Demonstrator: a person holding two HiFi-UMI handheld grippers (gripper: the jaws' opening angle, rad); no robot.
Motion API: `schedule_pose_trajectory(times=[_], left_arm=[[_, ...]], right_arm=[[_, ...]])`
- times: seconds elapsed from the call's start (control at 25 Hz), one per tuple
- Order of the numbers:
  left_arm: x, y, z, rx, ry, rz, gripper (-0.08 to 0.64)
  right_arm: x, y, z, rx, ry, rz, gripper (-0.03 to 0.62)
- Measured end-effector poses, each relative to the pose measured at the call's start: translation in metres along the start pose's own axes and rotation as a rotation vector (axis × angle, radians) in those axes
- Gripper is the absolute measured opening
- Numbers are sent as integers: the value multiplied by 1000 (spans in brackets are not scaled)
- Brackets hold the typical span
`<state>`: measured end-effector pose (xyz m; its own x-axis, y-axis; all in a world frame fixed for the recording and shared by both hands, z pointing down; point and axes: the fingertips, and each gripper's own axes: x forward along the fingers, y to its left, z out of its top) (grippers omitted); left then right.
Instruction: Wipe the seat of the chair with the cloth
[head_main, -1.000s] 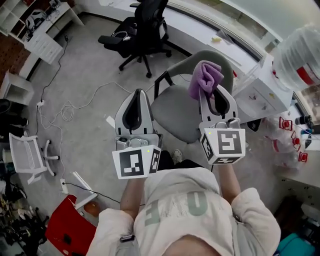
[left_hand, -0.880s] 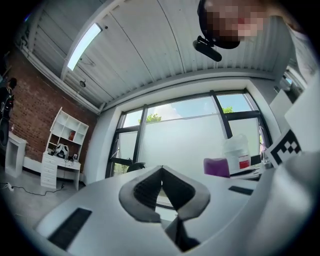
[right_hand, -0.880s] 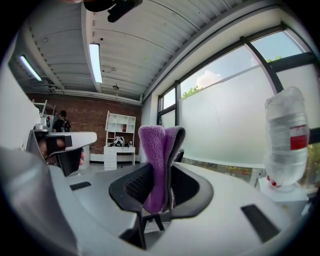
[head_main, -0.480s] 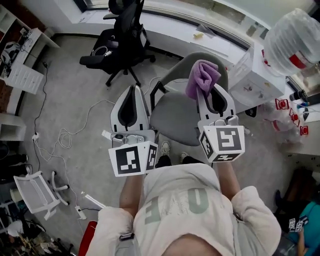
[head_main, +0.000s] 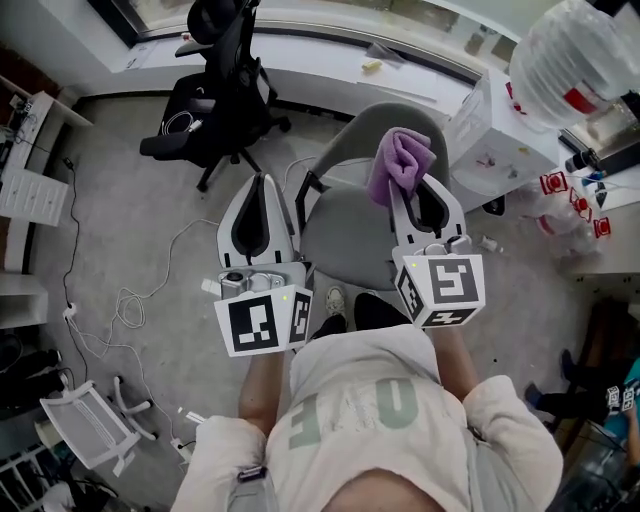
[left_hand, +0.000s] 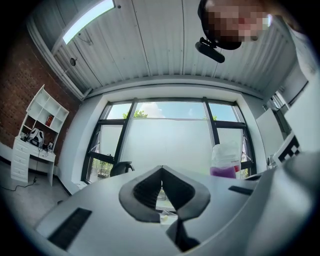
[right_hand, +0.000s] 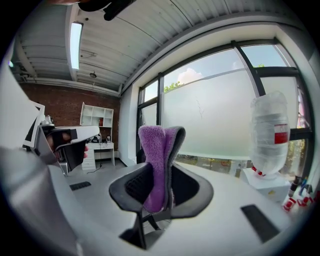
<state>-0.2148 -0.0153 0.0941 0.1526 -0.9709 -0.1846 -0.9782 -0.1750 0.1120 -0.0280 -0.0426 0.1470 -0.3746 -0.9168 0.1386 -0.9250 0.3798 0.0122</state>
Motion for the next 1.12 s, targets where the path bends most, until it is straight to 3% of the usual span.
schedule_pose_trajectory(times=[0.28,0.52,0.68,0.88,1.12], left_arm=[[25,-3,-12,27,8,3,12],[51,-9,-52,53,59,-26,12],[78,-3,-118,89,113,-20,12],[105,0,-222,113,153,-21,12],[92,-3,-353,65,290,-3,12]], right_arm=[[28,-14,-16,58,47,-7,92],[66,-28,-68,137,157,3,92],[112,-40,-159,269,298,21,92],[175,-45,-309,299,499,31,92],[212,-22,-475,612,755,64,92]])
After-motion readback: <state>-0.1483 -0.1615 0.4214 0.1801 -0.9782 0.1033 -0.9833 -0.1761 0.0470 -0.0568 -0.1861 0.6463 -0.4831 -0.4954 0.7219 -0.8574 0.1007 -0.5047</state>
